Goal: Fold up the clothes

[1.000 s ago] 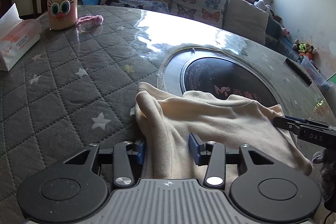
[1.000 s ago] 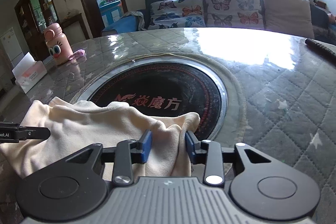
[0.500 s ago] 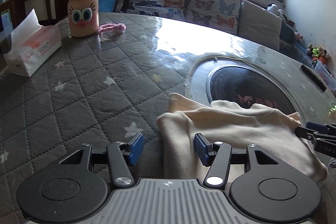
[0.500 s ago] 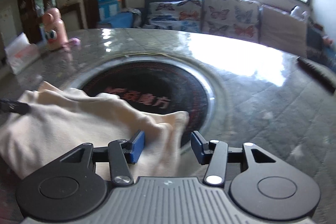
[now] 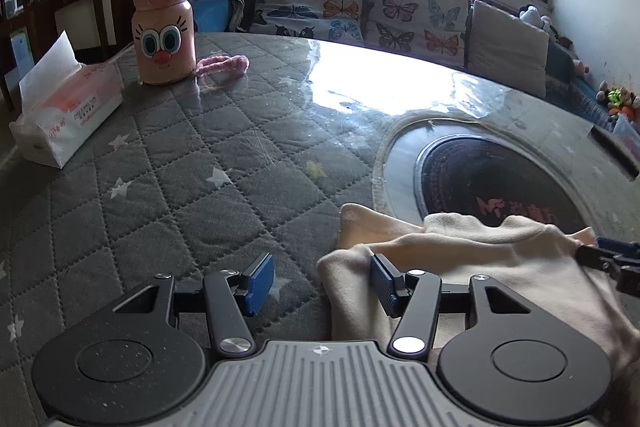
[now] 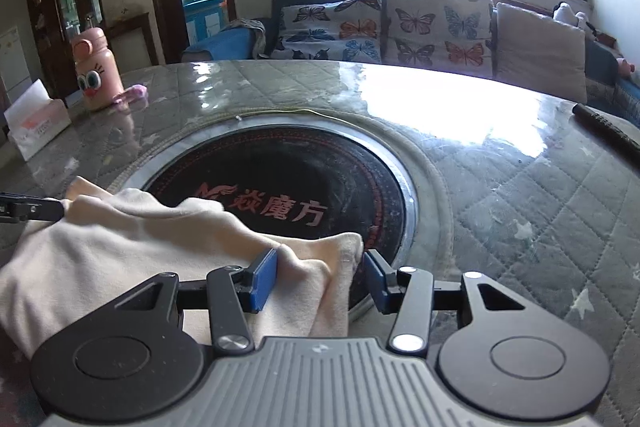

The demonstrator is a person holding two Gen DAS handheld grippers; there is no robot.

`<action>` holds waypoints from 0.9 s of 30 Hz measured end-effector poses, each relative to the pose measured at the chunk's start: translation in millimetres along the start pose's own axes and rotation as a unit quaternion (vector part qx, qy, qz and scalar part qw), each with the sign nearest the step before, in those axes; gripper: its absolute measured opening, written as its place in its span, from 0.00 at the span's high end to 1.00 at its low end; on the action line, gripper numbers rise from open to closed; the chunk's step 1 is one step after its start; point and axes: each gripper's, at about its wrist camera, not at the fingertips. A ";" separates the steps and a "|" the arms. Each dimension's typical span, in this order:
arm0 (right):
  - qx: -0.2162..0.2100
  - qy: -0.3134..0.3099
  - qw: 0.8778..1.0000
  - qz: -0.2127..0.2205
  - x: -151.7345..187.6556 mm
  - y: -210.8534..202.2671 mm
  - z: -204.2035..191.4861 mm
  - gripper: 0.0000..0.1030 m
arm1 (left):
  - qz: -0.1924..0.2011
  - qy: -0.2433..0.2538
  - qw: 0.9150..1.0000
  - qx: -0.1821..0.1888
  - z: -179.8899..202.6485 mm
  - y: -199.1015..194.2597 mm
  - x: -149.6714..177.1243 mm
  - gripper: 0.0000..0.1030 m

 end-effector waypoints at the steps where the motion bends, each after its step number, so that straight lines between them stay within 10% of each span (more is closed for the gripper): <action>1: -0.003 0.001 1.000 -0.002 0.0 0.0 0.2 0.54 | -0.001 -0.001 1.000 0.010 -0.5 -3.0 2.3 0.45; 13: -0.029 0.034 0.999 -0.011 -0.6 0.2 4.4 0.85 | -0.036 -0.021 0.996 0.083 -0.5 -5.2 21.2 0.58; 18: -0.032 0.044 0.998 -0.008 -0.3 -3.2 4.4 0.90 | -0.030 -0.032 0.994 0.102 -3.1 -6.5 23.2 0.82; 27: -0.041 0.004 0.999 0.022 -20.7 -26.4 -23.4 0.91 | 0.014 -0.039 0.995 0.092 -18.5 -35.6 24.7 0.84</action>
Point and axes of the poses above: each gripper's, at about its wrist camera, not at the fingertips, and y roughly the way its jaws point, z to its right, x to its underside, and after that the axes turned 12 degrees about -z, right-handed
